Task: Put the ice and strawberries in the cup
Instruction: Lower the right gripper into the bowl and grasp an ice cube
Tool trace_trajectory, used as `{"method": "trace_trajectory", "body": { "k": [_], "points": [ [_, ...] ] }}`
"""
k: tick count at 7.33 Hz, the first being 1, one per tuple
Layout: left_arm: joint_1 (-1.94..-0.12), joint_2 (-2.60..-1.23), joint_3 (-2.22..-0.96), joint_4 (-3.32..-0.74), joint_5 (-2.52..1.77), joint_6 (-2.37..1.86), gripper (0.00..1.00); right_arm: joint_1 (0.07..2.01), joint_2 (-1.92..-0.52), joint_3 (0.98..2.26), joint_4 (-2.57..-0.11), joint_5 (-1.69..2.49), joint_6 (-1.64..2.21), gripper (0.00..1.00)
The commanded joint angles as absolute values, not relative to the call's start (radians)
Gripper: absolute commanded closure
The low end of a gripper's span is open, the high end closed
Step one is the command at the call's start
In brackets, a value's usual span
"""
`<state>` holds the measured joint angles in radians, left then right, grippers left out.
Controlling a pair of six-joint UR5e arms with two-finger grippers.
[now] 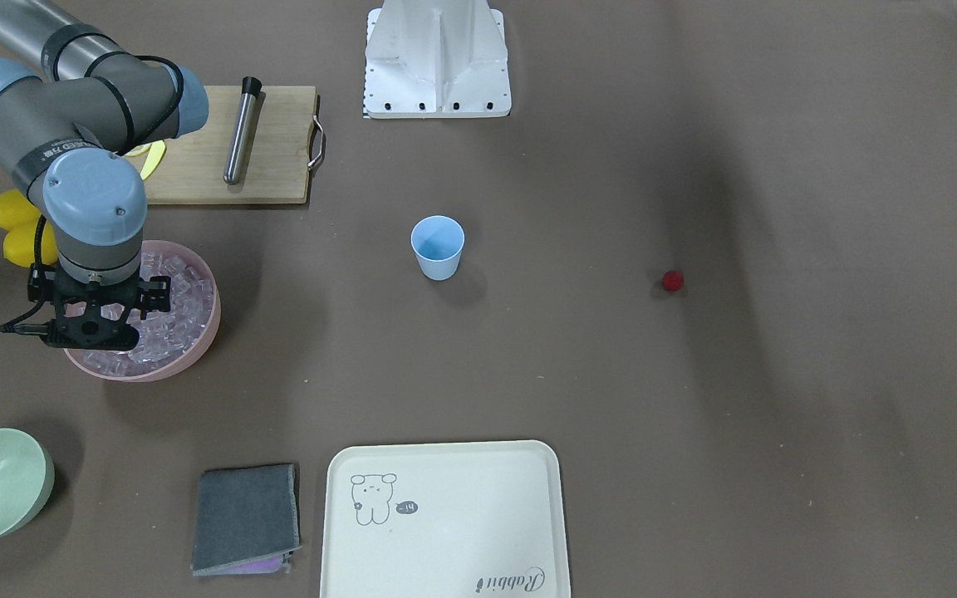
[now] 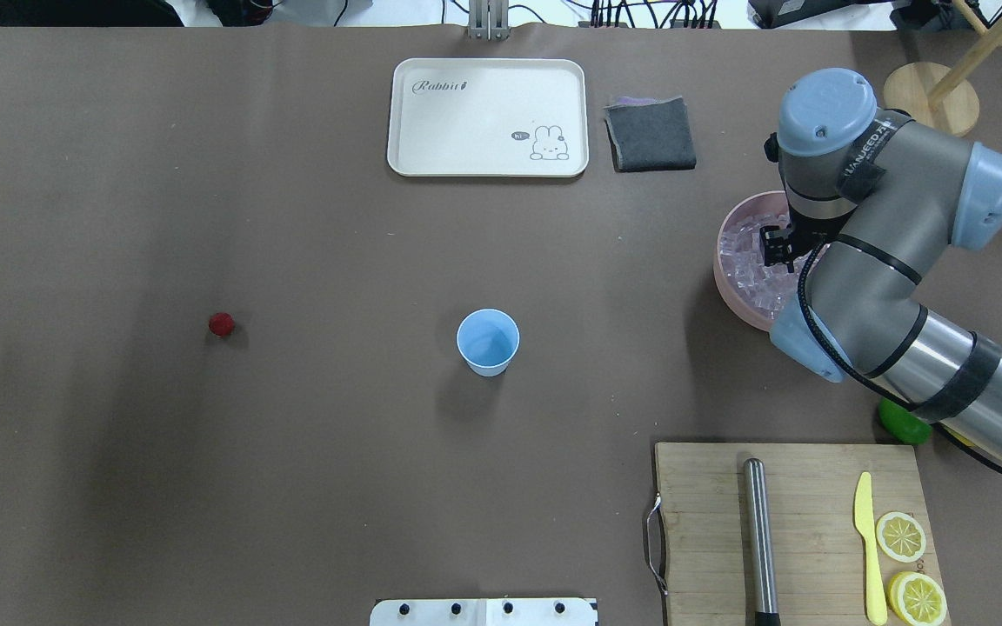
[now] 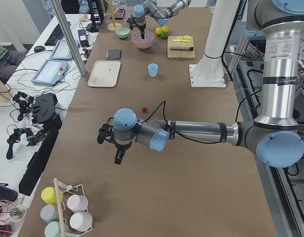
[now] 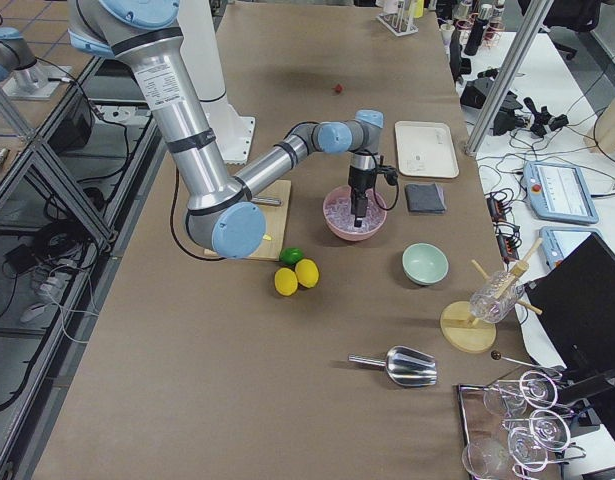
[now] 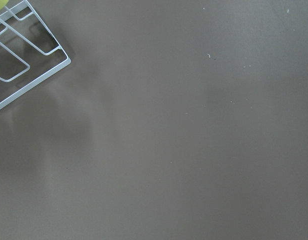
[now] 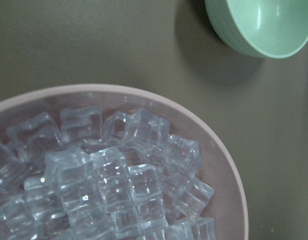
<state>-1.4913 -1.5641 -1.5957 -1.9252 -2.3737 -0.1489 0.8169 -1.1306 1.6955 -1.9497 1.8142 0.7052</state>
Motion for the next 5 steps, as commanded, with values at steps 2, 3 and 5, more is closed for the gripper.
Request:
{"method": "trace_trajectory", "body": {
  "k": [2,3,5],
  "points": [
    [-1.491,-1.6,-1.551,-1.927,-2.375,-0.149,0.02,0.811,-1.124,1.695,-1.957,1.816,0.709,0.06],
    [-1.491,-1.6,-1.552,-1.927,-2.375,-0.149,0.02,0.807,-1.124,1.692,-1.956,1.813,0.71,0.06],
    [-1.491,-1.6,-1.558,-1.927,-2.378,-0.149,0.02,0.801,-1.127,1.689,-1.956,1.813,0.709,0.06]
  ]
}}
